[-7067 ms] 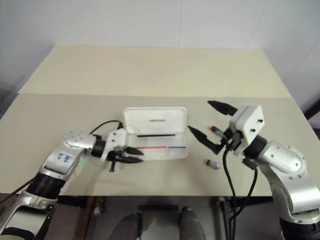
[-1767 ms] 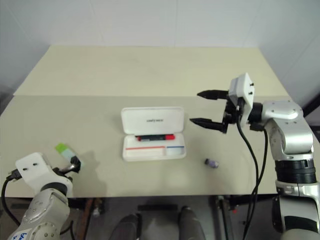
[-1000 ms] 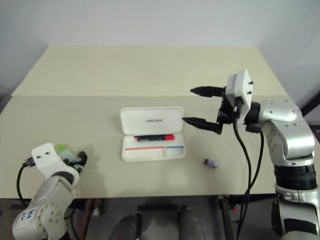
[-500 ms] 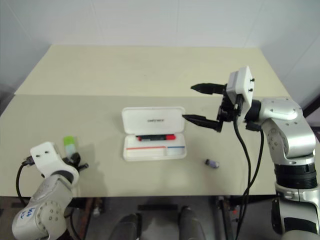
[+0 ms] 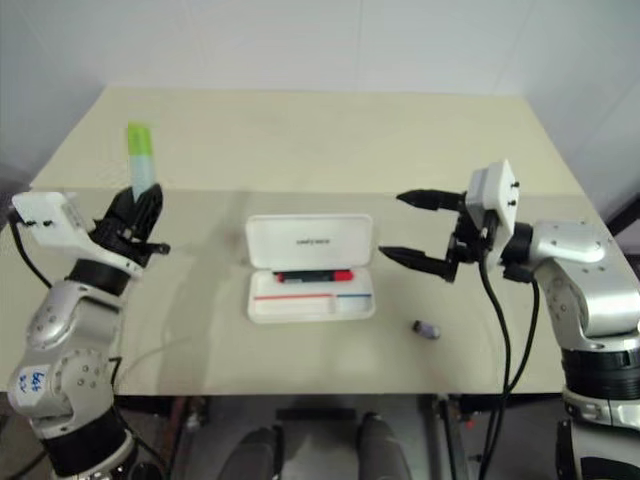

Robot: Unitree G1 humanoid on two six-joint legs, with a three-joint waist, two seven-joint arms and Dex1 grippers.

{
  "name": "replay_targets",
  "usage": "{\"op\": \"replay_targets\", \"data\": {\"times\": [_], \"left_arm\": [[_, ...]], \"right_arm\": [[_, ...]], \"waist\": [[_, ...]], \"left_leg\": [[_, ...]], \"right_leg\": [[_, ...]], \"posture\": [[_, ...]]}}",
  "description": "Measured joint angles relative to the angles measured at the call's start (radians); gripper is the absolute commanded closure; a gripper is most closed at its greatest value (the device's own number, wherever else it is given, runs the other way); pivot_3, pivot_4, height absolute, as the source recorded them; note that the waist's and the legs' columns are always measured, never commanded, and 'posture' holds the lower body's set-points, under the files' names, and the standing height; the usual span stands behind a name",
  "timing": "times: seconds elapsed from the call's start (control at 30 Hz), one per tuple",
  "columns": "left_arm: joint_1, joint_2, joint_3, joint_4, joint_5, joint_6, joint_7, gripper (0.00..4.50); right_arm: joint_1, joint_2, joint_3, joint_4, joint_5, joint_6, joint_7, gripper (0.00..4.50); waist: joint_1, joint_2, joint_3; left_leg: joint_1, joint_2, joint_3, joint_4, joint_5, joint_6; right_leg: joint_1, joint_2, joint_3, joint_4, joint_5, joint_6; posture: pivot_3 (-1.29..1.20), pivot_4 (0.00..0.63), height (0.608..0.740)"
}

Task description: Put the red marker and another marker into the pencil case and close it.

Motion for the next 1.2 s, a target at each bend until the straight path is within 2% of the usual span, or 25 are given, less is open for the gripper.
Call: {"op": "replay_targets", "data": {"times": [0.1,0.23,0.33,0.5,0.63,0.8,1.2], "left_arm": [[-0.032,0.087,-0.037,0.08,-0.056,-0.048,-0.166,3.48],[-0.091,0.261,-0.129,0.214,-0.112,-0.124,-0.505,3.48],[-0.094,0.333,-0.236,0.285,-0.092,-0.201,-0.682,3.48],[-0.12,0.404,-0.39,0.404,-0.006,-0.294,-0.862,3.48],[-0.173,0.41,-0.502,0.473,0.064,-0.333,-0.93,3.48],[-0.22,0.397,-0.587,0.501,0.107,-0.341,-0.965,3.48],[-0.245,0.396,-0.681,0.553,0.213,-0.324,-0.977,3.48]], "right_arm": [[0.04,-0.028,-0.023,-0.073,0.044,0.045,-0.001,0.0],[0.097,-0.071,-0.055,-0.217,0.147,0.134,-0.006,0.0],[0.119,-0.091,-0.07,-0.263,0.174,0.156,-0.015,0.0],[0.181,-0.104,-0.103,-0.263,0.154,0.149,-0.046,0.0],[0.298,-0.116,-0.137,-0.256,0.093,0.111,-0.048,0.0],[0.355,-0.116,-0.185,-0.253,0.062,0.085,-0.057,0.0],[0.431,-0.106,-0.204,-0.269,0.051,0.063,-0.102,0.0]], "waist": [[0.001,0.0,0.0],[0.001,0.0,0.0],[0.001,0.0,0.0],[0.002,0.0,0.0],[0.008,0.0,0.0],[0.001,0.001,0.0],[0.003,0.001,0.0]], "left_leg": [[0.0,0.0,0.0,0.0,0.0,0.0],[0.0,0.0,0.001,0.0,0.0,0.0],[0.0,0.0,0.001,0.0,0.0,0.0],[0.0,0.001,0.001,0.0,0.0,0.0],[-0.001,0.0,0.001,0.0,-0.001,0.001],[0.0,0.001,0.001,0.0,-0.001,0.002],[0.0,0.001,0.001,0.001,0.0,0.002]], "right_leg": [[0.0,0.0,0.0,0.001,0.0,-0.001],[0.0,0.0,0.0,0.0,-0.001,-0.002],[0.0,0.0,0.0,-0.001,-0.001,-0.002],[-0.001,0.0,0.0,0.0,-0.002,-0.003],[0.0,-0.001,0.0,-0.001,-0.001,-0.003],[-0.001,0.0,0.0,0.001,-0.001,-0.001],[-0.001,0.0,0.0,0.001,-0.001,-0.002]], "posture": [[0.0,0.15,0.74],[0.0,0.15,0.74],[0.0,0.15,0.74],[0.0,0.15,0.74],[0.0,0.15,0.74],[0.0,0.15,0.74],[0.0,0.15,0.74]]}}
